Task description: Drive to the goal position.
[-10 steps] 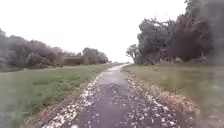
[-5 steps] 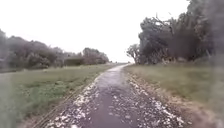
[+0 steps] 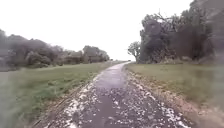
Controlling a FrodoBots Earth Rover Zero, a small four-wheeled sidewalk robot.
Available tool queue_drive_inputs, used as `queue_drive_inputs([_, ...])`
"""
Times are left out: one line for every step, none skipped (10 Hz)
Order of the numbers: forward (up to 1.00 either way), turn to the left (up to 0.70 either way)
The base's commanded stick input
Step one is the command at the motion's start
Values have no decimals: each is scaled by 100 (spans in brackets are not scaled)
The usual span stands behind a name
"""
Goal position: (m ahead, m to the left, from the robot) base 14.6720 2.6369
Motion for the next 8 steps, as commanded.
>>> queue_drive_inputs([70, 0])
queue_drive_inputs([70, 0])
queue_drive_inputs([70, 0])
queue_drive_inputs([70, 0])
queue_drive_inputs([70, 0])
queue_drive_inputs([70, 0])
queue_drive_inputs([70, 0])
queue_drive_inputs([70, 0])
